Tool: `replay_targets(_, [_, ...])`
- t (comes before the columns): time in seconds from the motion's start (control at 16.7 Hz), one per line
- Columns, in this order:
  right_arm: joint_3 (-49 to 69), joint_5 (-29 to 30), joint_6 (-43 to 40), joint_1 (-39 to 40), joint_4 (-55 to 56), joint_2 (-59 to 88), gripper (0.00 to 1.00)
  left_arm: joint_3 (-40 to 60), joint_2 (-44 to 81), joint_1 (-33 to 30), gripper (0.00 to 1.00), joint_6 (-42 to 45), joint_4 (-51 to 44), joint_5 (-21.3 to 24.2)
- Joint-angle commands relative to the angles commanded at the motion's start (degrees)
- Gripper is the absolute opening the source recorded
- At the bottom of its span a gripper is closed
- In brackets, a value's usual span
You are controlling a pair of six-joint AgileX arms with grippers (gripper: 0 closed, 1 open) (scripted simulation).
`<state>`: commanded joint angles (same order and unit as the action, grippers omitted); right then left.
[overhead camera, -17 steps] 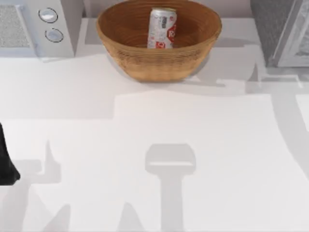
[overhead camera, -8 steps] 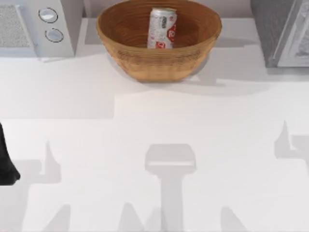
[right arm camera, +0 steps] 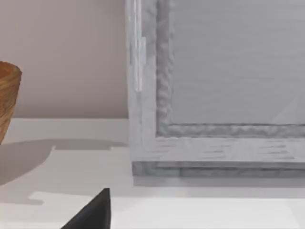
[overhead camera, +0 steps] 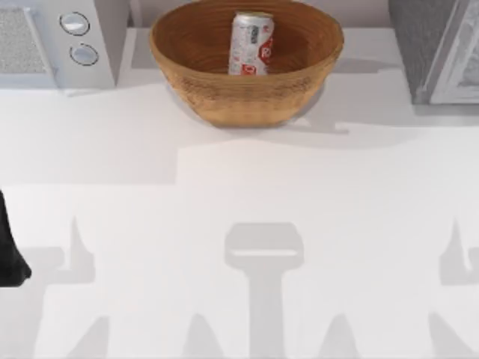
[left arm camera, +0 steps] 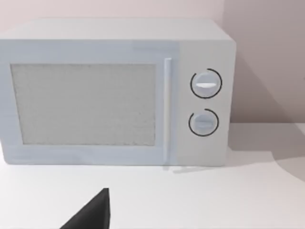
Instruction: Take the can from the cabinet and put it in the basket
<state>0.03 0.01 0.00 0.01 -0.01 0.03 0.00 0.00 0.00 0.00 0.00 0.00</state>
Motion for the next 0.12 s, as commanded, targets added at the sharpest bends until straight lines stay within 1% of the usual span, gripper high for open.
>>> replay_targets(0.12, [0.0,0.0,0.0,0.0,0.0,0.0,1.0,0.0,0.0,0.0,1.0,0.0,0.0,0.0])
